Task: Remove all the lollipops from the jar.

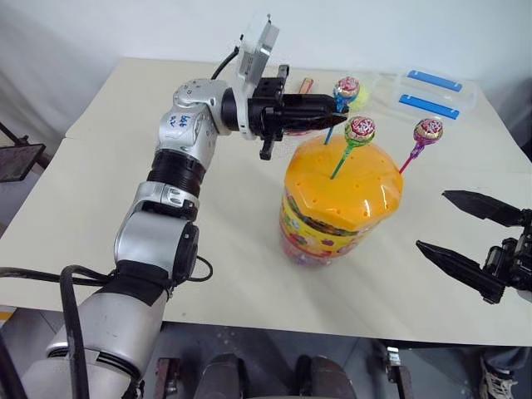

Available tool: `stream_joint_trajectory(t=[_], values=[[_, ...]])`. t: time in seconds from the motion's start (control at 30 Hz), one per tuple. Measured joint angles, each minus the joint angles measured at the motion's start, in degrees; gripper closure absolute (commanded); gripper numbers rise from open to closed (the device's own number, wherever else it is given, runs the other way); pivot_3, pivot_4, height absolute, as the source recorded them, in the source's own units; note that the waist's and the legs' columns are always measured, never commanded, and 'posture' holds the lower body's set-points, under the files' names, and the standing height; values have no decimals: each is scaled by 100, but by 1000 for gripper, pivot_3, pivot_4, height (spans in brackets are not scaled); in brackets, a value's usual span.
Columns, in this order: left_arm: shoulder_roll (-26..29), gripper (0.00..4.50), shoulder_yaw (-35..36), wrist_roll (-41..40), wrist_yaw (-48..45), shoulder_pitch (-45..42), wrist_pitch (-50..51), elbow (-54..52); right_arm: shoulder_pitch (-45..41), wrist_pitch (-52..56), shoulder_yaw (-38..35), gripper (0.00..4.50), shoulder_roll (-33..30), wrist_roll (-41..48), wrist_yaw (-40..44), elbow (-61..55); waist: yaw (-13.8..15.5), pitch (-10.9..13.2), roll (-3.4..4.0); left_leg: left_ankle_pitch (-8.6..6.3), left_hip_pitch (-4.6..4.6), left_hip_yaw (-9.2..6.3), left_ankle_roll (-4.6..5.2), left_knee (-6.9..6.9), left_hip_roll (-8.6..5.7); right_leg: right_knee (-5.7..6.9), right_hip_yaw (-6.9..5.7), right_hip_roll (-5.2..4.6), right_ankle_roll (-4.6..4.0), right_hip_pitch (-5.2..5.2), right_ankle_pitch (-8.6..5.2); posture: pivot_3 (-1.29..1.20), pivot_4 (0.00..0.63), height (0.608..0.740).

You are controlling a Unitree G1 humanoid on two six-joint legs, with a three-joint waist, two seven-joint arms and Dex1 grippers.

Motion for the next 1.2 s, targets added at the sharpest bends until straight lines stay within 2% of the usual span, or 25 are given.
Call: stream_joint_trajectory(t=[0.23, 0.4, 0.5, 0.6, 0.77, 0.9, 0.97, 1.17, 1.2], values=[[105, 4457, 553, -130, 641, -552, 8, 29, -1, -26, -161, 0, -88, -57, 59, 122, -10, 0, -1, 0, 0, -2, 0, -1, 0, 0, 0, 0, 0, 0, 0, 0, 150, 740], [664, 4457, 565, 158, 1801, -698, 589, -47, -62, -25, -156, 0, -169, -65, 73, 180, -32, 0, 0, 0, 3, -2, 1, -3, 1, 1, 1, 0, 0, 0, 0, 0, 150, 740], [1315, 4457, 118, 882, 2793, -637, 1435, -103, -175, -25, -123, 0, -248, -109, 118, 294, -54, 0, 0, 0, 5, -2, 1, -6, 1, 2, 2, 0, 0, 0, 0, 0, 150, 740], [2054, 4457, -279, 1574, 3323, -83, 1879, -244, -229, -24, -75, 0, -265, -170, 151, 434, -128, -1, 2, 1, 10, -1, 0, -12, 2, 4, 3, 2, 0, 0, 0, 0, 150, 740], [2478, 4457, -680, 2152, 3700, 545, 2739, -364, -408, -23, 140, 0, -286, -231, 179, 553, -96, 19, -32, 0, -7, -13, 0, 2, 1, 4, -3, 2, 0, -4, 0, 0, 150, 740], [3365, 4457, -1440, 2822, 3645, 1405, 4107, -738, -771, -26, 448, 0, -419, -369, 238, 809, -192, 15, -26, 0, 18, 5, 1, -17, 3, 5, 12, 8, 2, -4, 1, 0, 150, 740], [3484, 4457, -1778, 3010, 3567, 1829, 4841, -777, -937, -25, 624, 0, -422, -447, 268, 1024, -194, 18, -28, 0, 8, 6, -3, -12, 14, 5, 12, 17, 0, -12, 0, 0, 150, 740], [3655, 4457, -1927, 3187, 3731, 1945, 5575, -939, -1270, -29, 923, 0, -451, -567, 357, 1115, -91, 23, -38, -2, -4, -3, -5, 4, 15, 6, 11, 15, 0, -10, 0, 0, 150, 740], [3687, 3971, -1948, 3190, 3726, 1971, 5665, -1000, -1284, -29, 936, 0, -451, -598, 380, 1159, -91, 23, -38, -2, -4, -1, -5, 4, 15, 6, 11, 15, 0, -11, 0, 0, 150, 740]])
